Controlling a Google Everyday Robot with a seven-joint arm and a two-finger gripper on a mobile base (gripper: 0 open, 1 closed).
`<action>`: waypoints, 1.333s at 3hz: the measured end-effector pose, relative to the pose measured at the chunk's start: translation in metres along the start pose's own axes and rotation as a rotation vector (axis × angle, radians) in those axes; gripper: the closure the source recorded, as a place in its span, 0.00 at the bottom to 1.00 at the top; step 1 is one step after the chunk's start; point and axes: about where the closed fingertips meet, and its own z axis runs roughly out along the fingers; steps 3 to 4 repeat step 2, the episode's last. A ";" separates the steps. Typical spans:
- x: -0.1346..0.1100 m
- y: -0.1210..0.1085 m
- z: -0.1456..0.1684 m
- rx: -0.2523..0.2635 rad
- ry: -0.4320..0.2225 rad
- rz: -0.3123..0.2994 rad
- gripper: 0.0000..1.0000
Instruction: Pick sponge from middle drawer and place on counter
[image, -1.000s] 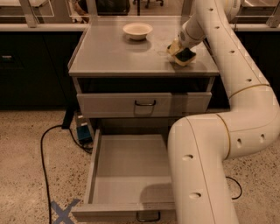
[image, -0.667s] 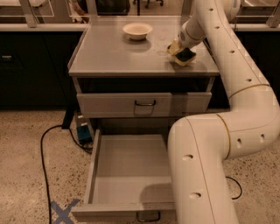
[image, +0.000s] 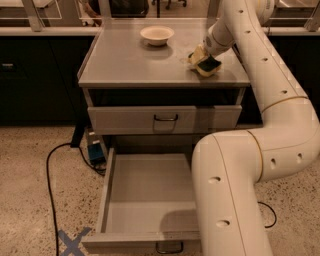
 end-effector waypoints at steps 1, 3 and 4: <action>0.000 0.000 0.000 0.000 0.000 0.000 0.00; 0.000 0.000 0.000 0.000 0.000 0.000 0.00; 0.000 0.000 0.000 0.000 0.000 0.000 0.00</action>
Offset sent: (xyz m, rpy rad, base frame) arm 0.0000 0.0000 0.0000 0.0000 0.0000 0.0000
